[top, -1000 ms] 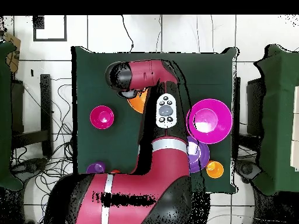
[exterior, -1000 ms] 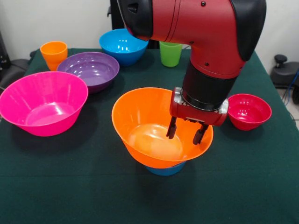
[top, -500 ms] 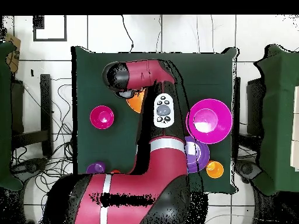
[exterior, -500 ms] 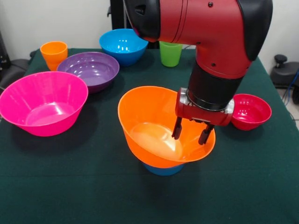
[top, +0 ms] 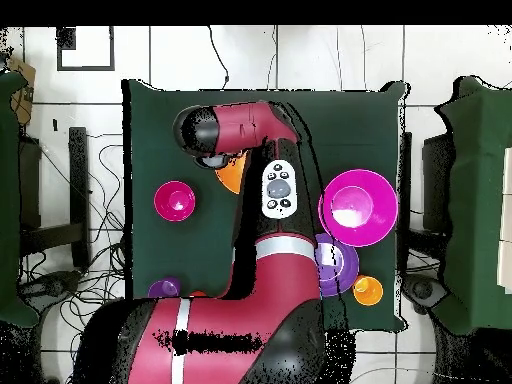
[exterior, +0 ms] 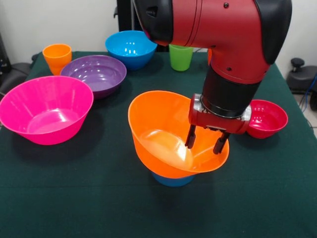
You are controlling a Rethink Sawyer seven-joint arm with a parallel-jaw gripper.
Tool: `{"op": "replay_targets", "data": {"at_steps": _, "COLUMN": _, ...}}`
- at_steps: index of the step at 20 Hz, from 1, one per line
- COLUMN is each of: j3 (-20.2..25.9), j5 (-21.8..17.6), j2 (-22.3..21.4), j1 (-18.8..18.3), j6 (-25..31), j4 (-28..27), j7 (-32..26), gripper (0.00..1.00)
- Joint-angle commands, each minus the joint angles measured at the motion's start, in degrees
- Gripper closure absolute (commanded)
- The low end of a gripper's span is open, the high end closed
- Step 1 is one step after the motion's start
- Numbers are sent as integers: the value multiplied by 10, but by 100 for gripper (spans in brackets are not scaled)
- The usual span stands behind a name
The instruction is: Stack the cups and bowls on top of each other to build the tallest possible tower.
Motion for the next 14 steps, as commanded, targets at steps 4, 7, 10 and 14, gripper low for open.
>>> {"op": "replay_targets", "data": {"at_steps": 4, "j3": 41, "j5": -30, "j2": -17, "j1": 14, "j6": 11, "j4": 37, "j7": -82, "gripper": 0}}
{"op": "replay_targets", "data": {"at_steps": 7, "j3": 34, "j5": -34, "j2": -28, "j1": 11, "j6": 29, "j4": 33, "j7": -95, "gripper": 0}}
{"op": "replay_targets", "data": {"at_steps": 10, "j3": 30, "j5": -36, "j2": -42, "j1": 10, "j6": 45, "j4": 35, "j7": -105, "gripper": 0}}
{"op": "replay_targets", "data": {"at_steps": 14, "j3": 29, "j5": -40, "j2": -58, "j1": 1, "j6": 64, "j4": 35, "j7": -129, "gripper": 0}}
